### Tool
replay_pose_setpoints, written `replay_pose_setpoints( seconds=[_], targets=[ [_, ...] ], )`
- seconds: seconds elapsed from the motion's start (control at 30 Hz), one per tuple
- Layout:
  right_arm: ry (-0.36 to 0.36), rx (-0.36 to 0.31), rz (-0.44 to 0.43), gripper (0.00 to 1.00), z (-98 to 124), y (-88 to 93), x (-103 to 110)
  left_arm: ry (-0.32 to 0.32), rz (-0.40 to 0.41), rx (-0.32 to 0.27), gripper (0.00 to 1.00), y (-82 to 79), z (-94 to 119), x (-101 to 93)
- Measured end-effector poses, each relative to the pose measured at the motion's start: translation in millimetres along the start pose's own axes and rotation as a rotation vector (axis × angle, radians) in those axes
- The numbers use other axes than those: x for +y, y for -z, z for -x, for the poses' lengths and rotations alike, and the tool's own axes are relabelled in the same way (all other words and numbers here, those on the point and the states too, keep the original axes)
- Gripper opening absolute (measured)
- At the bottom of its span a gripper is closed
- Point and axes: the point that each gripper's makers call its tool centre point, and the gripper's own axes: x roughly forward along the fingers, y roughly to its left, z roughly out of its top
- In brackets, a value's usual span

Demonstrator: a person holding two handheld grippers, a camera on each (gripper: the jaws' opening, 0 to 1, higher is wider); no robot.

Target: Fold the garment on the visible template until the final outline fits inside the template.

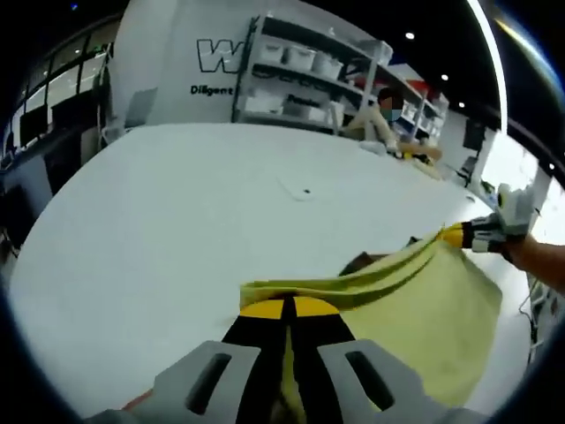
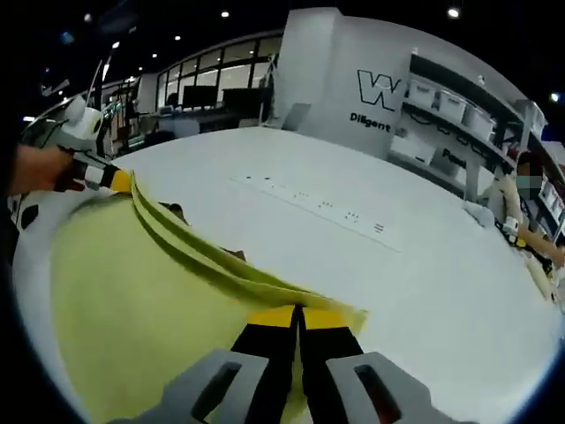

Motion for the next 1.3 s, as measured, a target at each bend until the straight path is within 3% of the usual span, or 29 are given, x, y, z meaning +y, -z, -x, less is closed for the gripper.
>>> replay_pose_setpoints(
  seconds=[0.2, 0.3, 0.4, 0.7, 1.0, 1.3],
  targets=[
    [0.007, 0.012, 0.004, 0.0, -4.7, -0.8, -4.9, -0.018, -0.006, 0.012, 0.0, -0.4, -4.4, 6.4],
    [0.007, 0.05, 0.009, 0.0, -8.1, 11.6, -4.2, -0.027, -0.044, 0.056, 0.0, 9.7, -6.0, 7.4],
    [0.008, 0.024, -0.014, 0.0, -7.1, 12.2, -5.7, -0.027, -0.056, 0.04, 0.0, 8.2, -5.3, 6.6],
    [0.001, 0.041, -0.013, 0.0, -5.0, 12.2, -4.5, -0.03, -0.066, 0.045, 0.0, 7.1, -3.6, 7.6],
    [0.031, -0.022, -0.022, 0.0, 18.0, -10.5, -11.7, -0.009, -0.035, 0.006, 0.0, -8.7, 16.2, 1.3],
    [0.037, -0.073, -0.048, 0.06, 56.8, -20.0, -8.5, 0.016, 0.008, -0.024, 0.12, -11.7, 46.4, -11.6]
  ],
)
